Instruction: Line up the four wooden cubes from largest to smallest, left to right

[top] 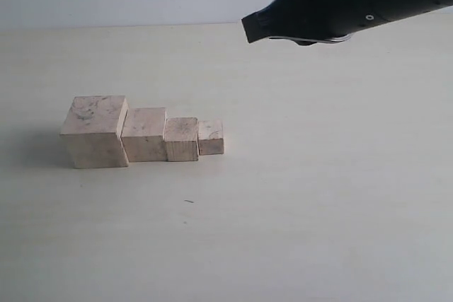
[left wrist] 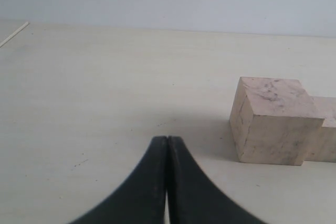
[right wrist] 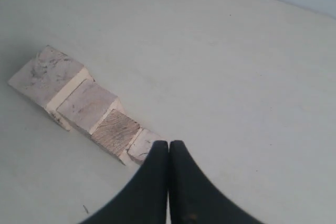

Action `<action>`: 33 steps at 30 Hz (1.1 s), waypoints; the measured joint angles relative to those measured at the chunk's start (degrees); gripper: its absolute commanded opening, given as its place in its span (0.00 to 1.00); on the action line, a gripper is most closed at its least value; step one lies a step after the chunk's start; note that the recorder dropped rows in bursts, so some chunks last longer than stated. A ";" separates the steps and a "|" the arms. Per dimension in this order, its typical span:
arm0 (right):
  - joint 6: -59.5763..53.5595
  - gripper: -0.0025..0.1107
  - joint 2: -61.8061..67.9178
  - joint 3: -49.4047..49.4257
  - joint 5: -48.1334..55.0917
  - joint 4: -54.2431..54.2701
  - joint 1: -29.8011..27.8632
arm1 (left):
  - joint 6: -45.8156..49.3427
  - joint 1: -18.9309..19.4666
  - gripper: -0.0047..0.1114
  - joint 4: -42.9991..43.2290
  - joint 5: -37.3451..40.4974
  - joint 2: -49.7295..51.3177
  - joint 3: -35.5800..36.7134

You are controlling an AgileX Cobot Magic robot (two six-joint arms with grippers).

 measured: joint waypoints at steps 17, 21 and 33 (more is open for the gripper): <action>6.02 0.02 -22.48 3.95 1.29 -9.66 -19.52 | 0.00 0.00 0.04 0.00 0.00 0.00 0.00; 6.02 0.02 -32.54 12.19 0.29 -9.66 -28.60 | 0.00 0.00 0.04 0.00 0.00 0.00 0.00; 6.10 0.02 -59.11 42.13 -8.88 -10.09 -43.23 | 0.00 0.00 0.04 0.00 0.00 0.00 0.00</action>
